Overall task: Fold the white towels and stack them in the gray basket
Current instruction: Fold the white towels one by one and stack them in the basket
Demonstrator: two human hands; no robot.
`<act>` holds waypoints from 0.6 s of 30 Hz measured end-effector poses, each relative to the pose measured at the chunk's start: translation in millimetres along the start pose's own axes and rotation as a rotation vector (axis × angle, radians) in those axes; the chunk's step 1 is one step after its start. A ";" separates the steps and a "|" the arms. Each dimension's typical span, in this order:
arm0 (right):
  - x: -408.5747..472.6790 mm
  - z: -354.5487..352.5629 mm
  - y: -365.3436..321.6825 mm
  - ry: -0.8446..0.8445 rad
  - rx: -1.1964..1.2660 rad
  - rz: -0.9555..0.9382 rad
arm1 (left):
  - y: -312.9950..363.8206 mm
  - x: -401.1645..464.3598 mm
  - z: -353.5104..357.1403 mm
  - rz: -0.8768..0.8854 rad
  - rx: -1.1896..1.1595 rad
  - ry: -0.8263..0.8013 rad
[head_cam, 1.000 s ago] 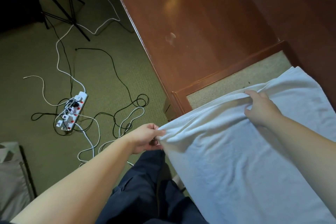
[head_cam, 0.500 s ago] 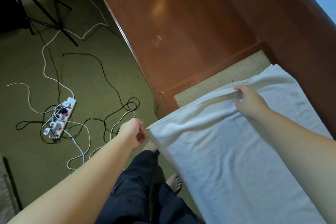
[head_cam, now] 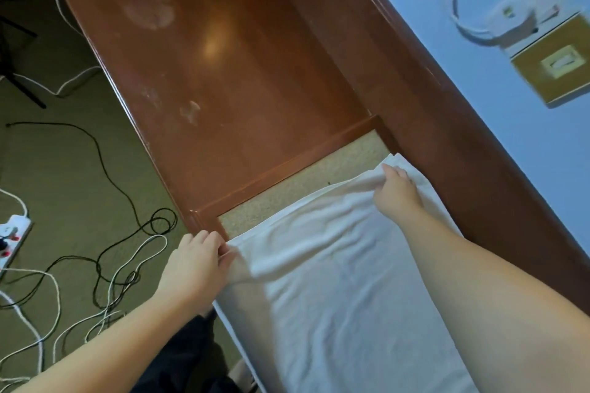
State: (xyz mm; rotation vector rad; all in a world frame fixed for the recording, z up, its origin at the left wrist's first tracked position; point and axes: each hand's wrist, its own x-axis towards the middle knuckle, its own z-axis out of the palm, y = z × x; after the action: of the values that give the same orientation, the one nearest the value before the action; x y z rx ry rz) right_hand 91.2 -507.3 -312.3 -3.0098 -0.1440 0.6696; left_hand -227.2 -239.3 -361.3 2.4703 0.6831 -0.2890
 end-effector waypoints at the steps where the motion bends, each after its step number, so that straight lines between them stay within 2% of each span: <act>1: 8.0 -3.5 2.5 -0.034 -0.037 0.006 | -2.0 2.1 -0.2 0.000 0.020 0.007; 4: 27.3 -15.2 5.7 -0.051 -0.179 -0.008 | -6.0 6.2 2.4 0.051 0.105 0.084; 7: 47.3 -26.5 7.6 0.125 -0.327 -0.097 | 1.6 8.9 4.8 0.189 0.179 0.135; 10: 69.4 -35.2 15.2 0.075 -0.325 -0.122 | 20.8 12.8 11.0 0.314 0.223 0.135; 12: 81.2 -40.9 19.6 0.036 -0.290 -0.130 | 33.1 15.5 16.7 0.323 0.253 0.139; 18: 98.9 -44.5 19.1 0.083 -0.288 -0.167 | 45.8 17.3 26.2 0.249 0.301 0.134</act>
State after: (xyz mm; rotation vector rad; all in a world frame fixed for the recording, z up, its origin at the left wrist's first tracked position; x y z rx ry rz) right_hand 200.8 -517.5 -315.1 -3.2397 -0.5244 0.5501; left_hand -189.8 -279.8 -367.8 2.8488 0.3993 -0.1391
